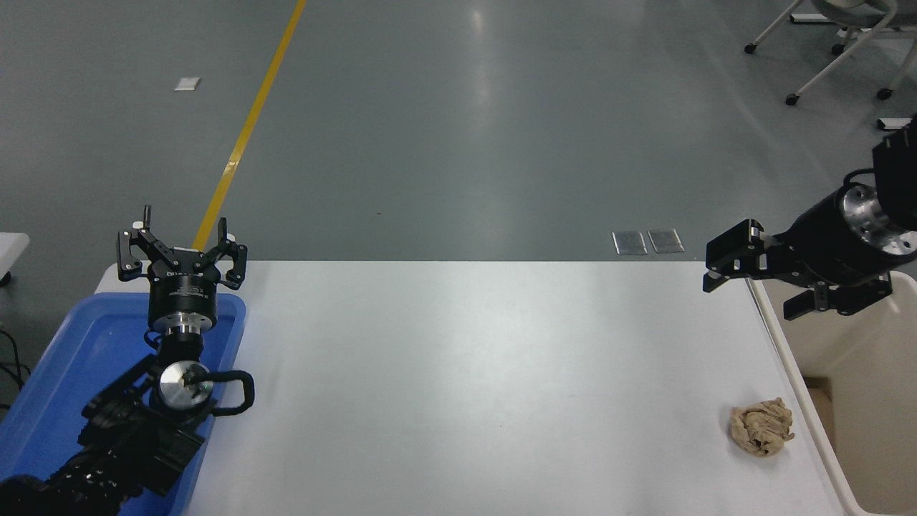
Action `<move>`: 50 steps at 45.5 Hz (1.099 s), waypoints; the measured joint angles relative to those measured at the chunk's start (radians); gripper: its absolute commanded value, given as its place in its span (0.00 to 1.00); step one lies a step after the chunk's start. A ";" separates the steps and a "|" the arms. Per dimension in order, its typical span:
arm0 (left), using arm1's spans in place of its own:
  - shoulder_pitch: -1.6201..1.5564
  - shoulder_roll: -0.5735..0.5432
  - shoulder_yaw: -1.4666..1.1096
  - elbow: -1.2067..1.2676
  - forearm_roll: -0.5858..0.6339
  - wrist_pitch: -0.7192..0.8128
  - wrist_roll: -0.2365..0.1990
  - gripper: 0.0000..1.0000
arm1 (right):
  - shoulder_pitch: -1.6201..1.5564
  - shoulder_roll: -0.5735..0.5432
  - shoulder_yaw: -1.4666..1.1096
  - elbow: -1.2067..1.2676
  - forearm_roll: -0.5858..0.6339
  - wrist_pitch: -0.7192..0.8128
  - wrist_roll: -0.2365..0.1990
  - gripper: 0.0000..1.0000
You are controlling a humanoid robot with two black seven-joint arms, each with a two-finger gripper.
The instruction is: Pick up paper ball place in dustbin
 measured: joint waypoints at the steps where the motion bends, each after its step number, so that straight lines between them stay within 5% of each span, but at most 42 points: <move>1: 0.000 0.000 0.000 0.000 0.000 0.000 0.000 0.99 | 0.020 0.000 -0.003 0.006 -0.001 0.009 0.000 1.00; 27: 0.000 0.000 0.000 0.000 0.000 0.000 0.000 0.99 | 0.172 0.012 -0.031 0.058 -0.002 0.076 -0.007 1.00; 50: 0.000 0.000 0.000 0.000 0.000 0.000 0.000 0.99 | -0.498 -0.002 0.005 -0.152 0.010 -0.377 -0.011 1.00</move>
